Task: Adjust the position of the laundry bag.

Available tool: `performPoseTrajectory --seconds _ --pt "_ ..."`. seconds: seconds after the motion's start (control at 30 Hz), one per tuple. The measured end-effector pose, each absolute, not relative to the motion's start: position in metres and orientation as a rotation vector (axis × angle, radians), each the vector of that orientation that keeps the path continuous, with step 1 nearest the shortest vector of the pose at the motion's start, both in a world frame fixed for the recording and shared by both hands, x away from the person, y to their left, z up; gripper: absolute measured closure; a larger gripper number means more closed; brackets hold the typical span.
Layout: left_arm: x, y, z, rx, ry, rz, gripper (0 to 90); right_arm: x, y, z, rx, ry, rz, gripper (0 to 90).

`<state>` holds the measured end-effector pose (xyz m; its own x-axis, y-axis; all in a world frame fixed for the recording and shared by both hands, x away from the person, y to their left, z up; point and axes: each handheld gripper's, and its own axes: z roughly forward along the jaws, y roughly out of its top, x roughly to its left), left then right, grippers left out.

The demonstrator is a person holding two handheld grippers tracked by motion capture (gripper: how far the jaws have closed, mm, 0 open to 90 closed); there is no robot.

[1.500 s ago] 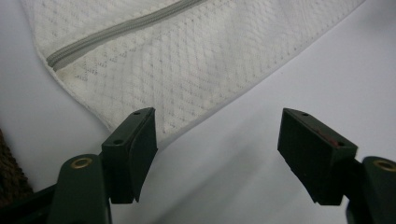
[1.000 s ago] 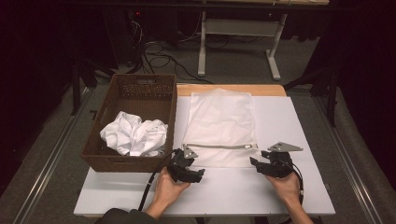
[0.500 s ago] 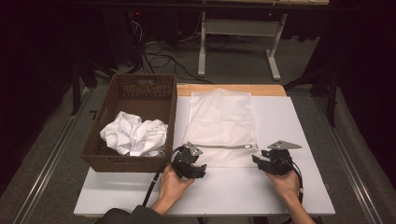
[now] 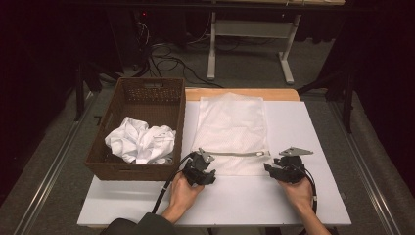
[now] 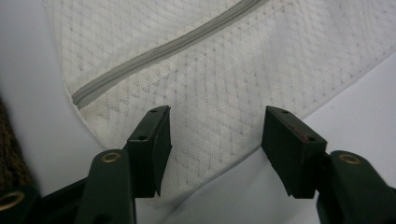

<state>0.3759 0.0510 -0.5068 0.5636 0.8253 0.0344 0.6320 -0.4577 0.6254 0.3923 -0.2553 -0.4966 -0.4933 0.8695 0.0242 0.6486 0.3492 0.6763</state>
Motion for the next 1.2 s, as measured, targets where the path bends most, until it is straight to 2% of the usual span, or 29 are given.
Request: performPoseTrajectory --seconds 0.13,0.2,0.27,0.33,0.37,0.43,0.53,0.6,1.2 --pt "0.378 0.053 -0.507 2.236 1.157 0.409 47.7 0.393 -0.253 -0.498 1.331 2.293 0.882 55.9" --pt "0.378 0.053 -0.507 2.233 1.152 0.389 54.7 0.394 -0.252 -0.500 1.328 2.315 0.846 61.4" --pt "0.378 0.052 -0.507 2.240 1.130 0.384 56.9 0.394 -0.251 -0.500 1.324 2.313 0.835 63.5" --pt "0.377 0.051 -0.507 2.241 1.113 0.379 62.9 0.394 -0.251 -0.500 1.315 2.315 0.820 69.4" --pt "0.376 0.051 -0.507 2.248 1.099 0.375 69.8 0.394 -0.251 -0.499 1.307 2.323 0.806 75.5" --pt "0.376 0.051 -0.507 2.252 1.086 0.370 71.4 0.394 -0.251 -0.499 1.302 2.325 0.804 78.8" --pt "0.378 0.053 -0.507 2.255 1.082 0.367 82.2 0.394 -0.252 -0.499 1.291 2.339 0.805 87.3" --pt "0.379 0.054 -0.507 2.259 1.076 0.370 88.8 0.394 -0.252 -0.499 1.276 2.349 0.803 89.0" --pt "0.360 0.057 -0.502 2.288 1.027 0.257 89.5 0.373 -0.255 -0.488 1.269 2.388 0.820 89.3"
